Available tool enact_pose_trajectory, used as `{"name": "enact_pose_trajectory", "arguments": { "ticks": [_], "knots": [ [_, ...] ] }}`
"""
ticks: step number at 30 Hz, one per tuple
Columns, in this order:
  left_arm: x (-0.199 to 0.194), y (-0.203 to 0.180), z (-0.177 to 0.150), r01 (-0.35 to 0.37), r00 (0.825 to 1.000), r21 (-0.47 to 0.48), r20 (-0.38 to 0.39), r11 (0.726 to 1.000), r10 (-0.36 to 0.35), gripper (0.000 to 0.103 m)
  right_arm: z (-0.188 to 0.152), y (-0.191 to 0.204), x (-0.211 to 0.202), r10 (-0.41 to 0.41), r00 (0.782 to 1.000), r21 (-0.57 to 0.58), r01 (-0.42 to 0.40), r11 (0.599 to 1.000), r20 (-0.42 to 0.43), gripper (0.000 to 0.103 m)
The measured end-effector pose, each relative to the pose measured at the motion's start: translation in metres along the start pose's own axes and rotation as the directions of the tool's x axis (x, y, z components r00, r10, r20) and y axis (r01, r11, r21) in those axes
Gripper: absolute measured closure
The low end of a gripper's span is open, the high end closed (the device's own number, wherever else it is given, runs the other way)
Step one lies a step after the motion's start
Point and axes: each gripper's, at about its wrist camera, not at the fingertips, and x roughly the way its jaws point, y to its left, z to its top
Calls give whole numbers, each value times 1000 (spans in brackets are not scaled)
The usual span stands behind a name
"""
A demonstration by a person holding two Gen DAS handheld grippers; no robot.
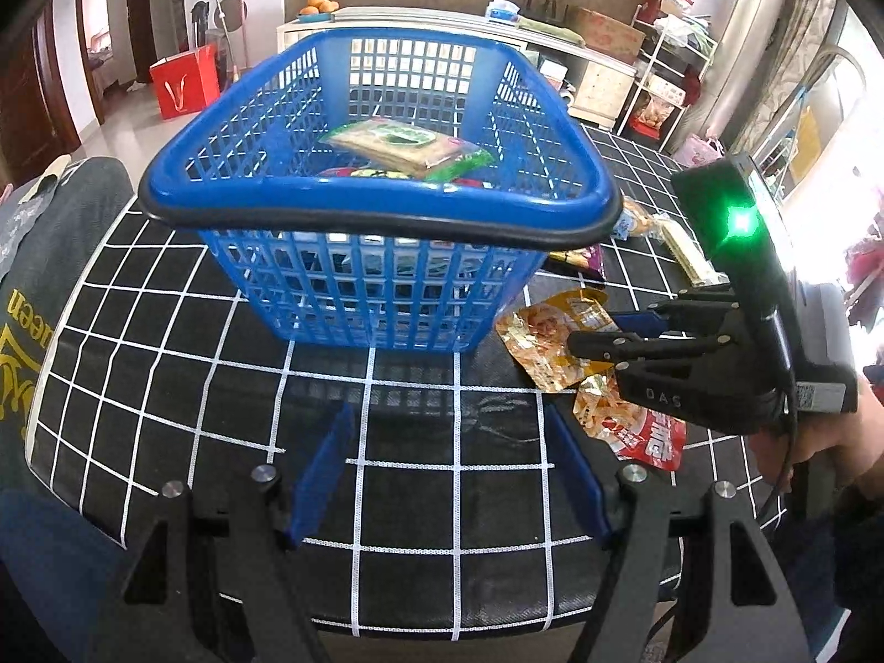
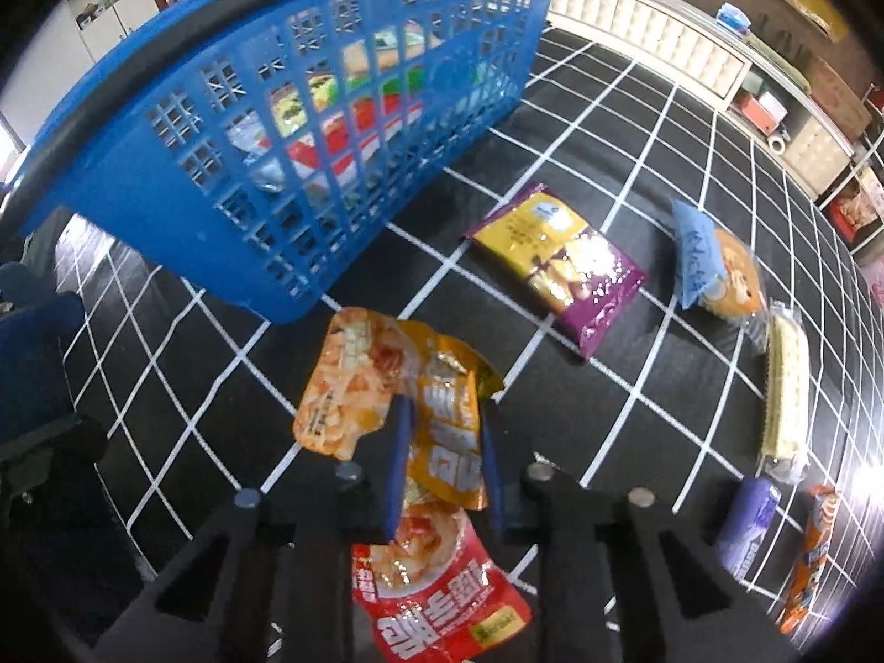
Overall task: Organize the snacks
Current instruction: 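Grasp the red noodle snack bag with the left gripper while the right gripper grasps the orange noodle bag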
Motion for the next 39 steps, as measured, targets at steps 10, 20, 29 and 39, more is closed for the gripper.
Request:
{"name": "enact_pose_trajectory", "arguments": {
  "ticks": [10, 20, 29, 39],
  "knots": [
    [-2, -20, 2, 26, 1000, 12, -15, 1000, -26, 34, -25, -34, -52, 10, 995, 136, -23, 990, 96, 79],
    [31, -76, 2, 162, 979, 125, -146, 979, -143, 34, -54, -80, -92, -28, 980, 260, -24, 965, 196, 79],
    [80, -72, 8, 140, 951, -216, -244, 966, -192, 34, -71, -112, -88, 5, 974, 322, -80, 944, 226, 79],
    [107, -88, 20, -78, 955, -401, -293, 913, -47, 33, -78, -125, -71, 87, 966, 319, -164, 933, 242, 79]
  ]
}}
